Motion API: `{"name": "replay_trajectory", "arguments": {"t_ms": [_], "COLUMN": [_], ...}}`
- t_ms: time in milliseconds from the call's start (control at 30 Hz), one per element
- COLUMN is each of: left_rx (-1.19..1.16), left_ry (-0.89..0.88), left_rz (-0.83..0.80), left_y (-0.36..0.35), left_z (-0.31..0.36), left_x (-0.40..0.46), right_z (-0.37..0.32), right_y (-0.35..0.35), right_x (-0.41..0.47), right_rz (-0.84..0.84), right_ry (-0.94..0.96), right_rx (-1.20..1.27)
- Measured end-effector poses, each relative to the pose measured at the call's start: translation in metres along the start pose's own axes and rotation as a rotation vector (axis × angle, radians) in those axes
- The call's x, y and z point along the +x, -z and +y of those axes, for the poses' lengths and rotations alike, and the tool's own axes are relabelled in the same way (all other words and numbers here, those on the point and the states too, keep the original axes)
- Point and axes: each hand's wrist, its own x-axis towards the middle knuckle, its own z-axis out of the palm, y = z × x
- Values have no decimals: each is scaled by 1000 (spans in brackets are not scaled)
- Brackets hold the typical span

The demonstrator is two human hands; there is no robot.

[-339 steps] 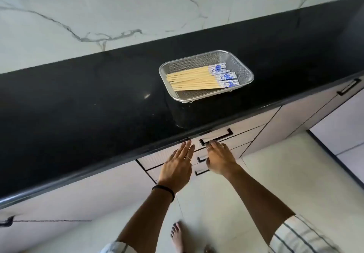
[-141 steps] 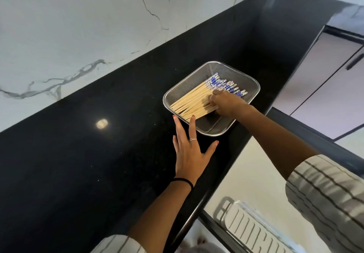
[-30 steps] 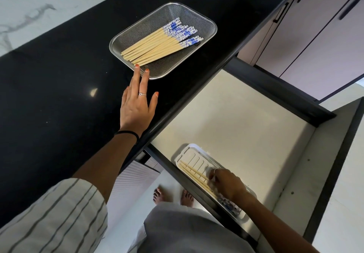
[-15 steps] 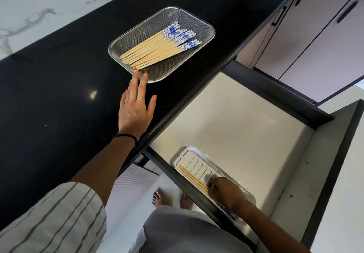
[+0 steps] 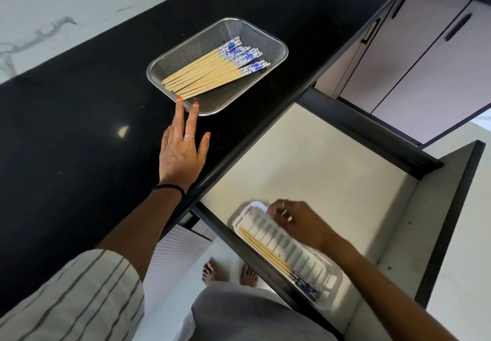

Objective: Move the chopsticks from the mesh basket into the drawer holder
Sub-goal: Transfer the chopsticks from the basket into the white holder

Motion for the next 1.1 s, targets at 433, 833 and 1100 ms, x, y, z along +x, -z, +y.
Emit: {"name": "replay_trajectory", "arguments": {"t_ms": [433,833,1100], "left_rx": [-18,-39,-26], "left_ry": [14,13,34], "left_rz": [5,14,13], "left_y": [2,0,-1], "left_z": [2,1,1], "left_x": [0,4,4], "right_z": [-132,-149,-146], "right_y": [138,136,124], "right_x": [119,211,245], "right_rz": [453,264,57], "right_ry": [399,219,62], "right_rx": [-206,-423,-546]}}
